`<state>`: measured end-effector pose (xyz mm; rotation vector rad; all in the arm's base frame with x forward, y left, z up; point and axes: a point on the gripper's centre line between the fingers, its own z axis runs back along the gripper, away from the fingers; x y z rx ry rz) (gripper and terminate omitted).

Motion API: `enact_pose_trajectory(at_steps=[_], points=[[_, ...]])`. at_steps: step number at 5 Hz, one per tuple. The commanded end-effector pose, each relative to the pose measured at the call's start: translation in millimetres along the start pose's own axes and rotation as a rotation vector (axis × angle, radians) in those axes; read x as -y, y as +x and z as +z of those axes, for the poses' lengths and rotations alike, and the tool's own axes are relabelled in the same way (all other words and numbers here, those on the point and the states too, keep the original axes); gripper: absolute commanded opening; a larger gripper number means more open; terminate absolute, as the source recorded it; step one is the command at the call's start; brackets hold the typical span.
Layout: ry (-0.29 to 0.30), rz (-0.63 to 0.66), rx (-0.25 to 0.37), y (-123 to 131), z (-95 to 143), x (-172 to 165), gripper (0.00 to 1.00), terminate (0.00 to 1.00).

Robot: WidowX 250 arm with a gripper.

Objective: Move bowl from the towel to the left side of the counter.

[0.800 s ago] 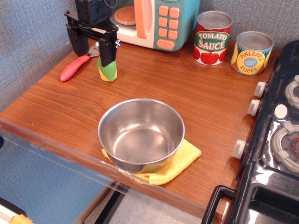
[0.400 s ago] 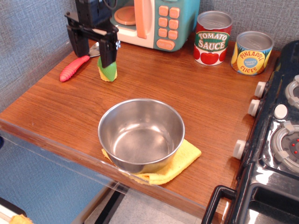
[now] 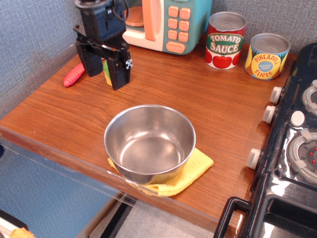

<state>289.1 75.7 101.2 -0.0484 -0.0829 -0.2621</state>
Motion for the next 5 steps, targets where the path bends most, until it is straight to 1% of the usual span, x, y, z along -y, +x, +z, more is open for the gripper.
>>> enact_pose_trajectory(at_steps=[1, 2, 3, 4, 5], points=[[0.011, -0.105, 0.019, -25.1, 7.1, 36.5, 1.0, 0.0], [0.063, -0.061, -0.061, -26.3, -21.0, 41.7, 1.0, 0.0], [0.076, 0.025, -0.106, -25.9, -47.0, 46.6, 1.0, 0.0], [0.104, 0.062, -0.124, -25.7, -59.0, 51.5, 1.0, 0.0], [0.101, 0.073, -0.11, -26.2, -60.9, 51.5, 1.0, 0.0]])
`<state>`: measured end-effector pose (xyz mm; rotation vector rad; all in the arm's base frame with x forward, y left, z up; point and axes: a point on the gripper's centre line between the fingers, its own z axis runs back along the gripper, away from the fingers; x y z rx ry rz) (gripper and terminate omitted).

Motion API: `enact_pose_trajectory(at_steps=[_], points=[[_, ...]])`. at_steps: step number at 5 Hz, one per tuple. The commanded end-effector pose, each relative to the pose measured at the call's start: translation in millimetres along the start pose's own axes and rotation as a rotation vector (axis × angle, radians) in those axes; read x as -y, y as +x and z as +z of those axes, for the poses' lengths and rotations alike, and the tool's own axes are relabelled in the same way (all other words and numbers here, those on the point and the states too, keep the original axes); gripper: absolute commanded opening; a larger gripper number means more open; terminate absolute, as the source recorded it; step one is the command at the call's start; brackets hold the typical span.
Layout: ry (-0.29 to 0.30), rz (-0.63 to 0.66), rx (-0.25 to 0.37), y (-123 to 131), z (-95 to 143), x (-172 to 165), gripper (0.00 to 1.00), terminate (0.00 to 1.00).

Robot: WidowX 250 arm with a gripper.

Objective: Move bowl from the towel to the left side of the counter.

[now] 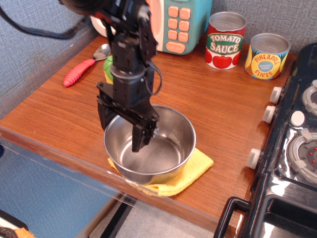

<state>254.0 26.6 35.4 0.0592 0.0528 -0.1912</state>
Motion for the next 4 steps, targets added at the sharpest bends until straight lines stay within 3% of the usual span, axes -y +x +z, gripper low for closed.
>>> enact_pose_trajectory(at_steps=[1, 4], points=[[0.003, 0.018, 0.067, -0.6, 5.9, -3.9, 0.0, 0.0], [-0.035, 0.019, 0.151, -1.2, 25.2, -5.6, 0.0, 0.0]])
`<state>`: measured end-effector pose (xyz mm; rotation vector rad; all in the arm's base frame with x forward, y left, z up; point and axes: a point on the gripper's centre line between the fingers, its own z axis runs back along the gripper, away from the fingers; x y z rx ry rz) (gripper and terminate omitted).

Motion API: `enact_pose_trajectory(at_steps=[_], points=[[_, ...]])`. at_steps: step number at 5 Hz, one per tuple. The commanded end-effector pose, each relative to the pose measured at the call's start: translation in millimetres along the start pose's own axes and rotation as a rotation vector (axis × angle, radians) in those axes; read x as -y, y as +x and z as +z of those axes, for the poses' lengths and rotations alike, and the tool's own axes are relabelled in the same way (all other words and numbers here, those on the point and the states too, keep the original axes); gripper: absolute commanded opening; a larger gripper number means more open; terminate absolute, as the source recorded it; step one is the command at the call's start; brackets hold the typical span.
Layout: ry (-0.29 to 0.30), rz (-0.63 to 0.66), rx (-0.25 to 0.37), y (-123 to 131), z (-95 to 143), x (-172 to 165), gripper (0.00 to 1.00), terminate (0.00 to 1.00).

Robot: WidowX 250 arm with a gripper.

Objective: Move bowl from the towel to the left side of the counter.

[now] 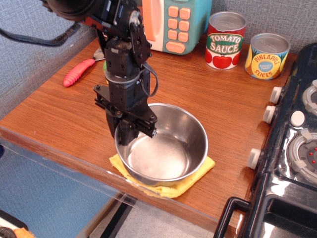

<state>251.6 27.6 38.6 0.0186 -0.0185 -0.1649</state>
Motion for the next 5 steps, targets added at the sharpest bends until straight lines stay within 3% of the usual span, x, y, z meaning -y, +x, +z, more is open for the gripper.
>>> enact_pose_trajectory(at_steps=[1, 2, 4, 5], points=[[-0.043, -0.015, 0.121, 10.8, 39.8, -1.6, 0.0, 0.0], [-0.051, 0.026, 0.155, 11.8, 67.7, -24.9, 0.0, 0.0], [0.042, 0.25, 0.112, -10.2, 69.4, -120.9, 0.0, 0.0], [0.083, 0.366, 0.063, -22.4, 60.8, -161.2, 0.0, 0.0]])
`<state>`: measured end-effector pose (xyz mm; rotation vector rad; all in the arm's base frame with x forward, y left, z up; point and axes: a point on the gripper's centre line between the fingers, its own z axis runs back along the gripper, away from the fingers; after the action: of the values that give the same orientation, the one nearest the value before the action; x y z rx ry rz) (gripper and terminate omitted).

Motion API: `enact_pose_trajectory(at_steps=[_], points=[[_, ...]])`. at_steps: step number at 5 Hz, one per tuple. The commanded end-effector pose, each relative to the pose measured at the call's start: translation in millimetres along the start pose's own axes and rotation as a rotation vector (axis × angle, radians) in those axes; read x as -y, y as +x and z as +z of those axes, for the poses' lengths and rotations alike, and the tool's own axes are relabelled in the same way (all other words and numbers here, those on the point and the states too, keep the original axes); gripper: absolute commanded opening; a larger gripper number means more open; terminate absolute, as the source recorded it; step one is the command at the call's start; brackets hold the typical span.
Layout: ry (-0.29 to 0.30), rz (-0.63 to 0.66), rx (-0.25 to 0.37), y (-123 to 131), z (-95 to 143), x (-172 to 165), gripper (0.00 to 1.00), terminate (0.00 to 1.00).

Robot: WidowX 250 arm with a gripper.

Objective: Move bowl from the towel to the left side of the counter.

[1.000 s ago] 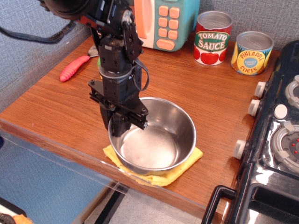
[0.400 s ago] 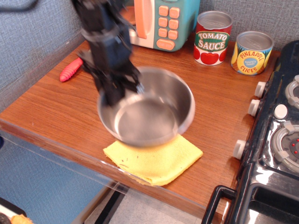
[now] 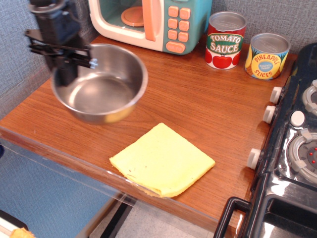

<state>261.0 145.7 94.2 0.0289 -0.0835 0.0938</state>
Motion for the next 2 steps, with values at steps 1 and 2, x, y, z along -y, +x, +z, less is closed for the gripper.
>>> enact_pose_trajectory(at_steps=[1, 2], points=[[0.067, 0.181, -0.048, -5.6, -8.1, -68.4, 0.0, 0.0], [0.071, 0.193, -0.108, -3.9, -23.8, -70.2, 0.0, 0.0]])
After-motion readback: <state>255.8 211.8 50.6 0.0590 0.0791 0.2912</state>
